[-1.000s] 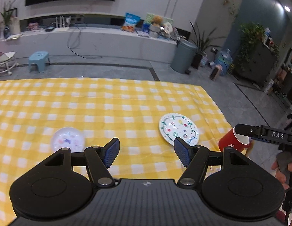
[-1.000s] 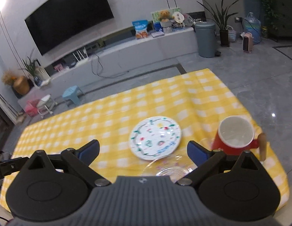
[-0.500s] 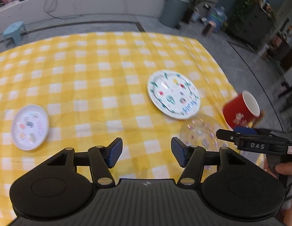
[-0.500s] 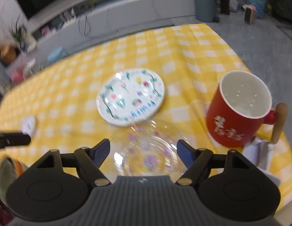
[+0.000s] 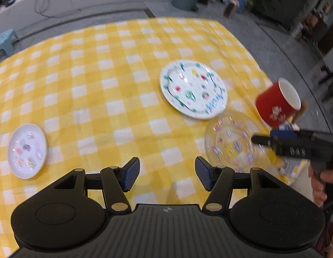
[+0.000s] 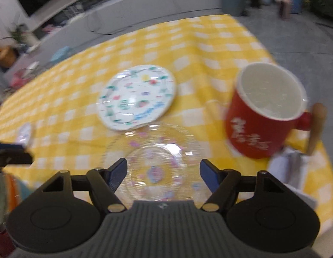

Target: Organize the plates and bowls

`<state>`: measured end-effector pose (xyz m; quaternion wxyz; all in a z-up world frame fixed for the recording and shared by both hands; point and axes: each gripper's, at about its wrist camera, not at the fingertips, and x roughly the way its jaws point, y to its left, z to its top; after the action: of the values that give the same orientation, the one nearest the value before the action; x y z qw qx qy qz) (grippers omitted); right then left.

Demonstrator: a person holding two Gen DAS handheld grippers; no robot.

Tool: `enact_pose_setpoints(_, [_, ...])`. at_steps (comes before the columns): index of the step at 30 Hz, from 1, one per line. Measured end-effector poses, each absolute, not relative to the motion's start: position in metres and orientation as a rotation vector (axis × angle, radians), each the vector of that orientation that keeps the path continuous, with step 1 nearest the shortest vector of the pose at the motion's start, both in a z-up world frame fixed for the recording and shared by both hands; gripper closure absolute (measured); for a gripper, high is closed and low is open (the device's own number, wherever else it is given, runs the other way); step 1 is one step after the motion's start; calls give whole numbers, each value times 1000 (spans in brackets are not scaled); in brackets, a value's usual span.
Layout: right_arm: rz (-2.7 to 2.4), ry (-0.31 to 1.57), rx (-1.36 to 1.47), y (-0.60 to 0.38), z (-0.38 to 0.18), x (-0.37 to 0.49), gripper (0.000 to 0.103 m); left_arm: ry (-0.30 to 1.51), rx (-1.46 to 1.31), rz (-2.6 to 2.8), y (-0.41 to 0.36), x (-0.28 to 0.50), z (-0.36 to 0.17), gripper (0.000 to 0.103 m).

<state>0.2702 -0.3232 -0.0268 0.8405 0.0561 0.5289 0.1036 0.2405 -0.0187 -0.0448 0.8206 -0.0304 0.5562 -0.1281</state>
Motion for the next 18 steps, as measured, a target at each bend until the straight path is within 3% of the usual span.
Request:
enact_pose_setpoints(1, [201, 1124, 116, -325, -29, 271, 45, 1196, -66, -280, -24, 241, -48, 36])
enact_pose_setpoints(2, [207, 1135, 121, -327, -31, 271, 49, 1210, -78, -284, -29, 243, -52, 38])
enact_pose_setpoints(9, [210, 1211, 106, -335, -53, 274, 51, 1306, -146, -293, -61, 254, -82, 70])
enact_pose_setpoints(18, [208, 1223, 164, -345, -60, 281, 51, 1347, -190, -258, -80, 270, -116, 72])
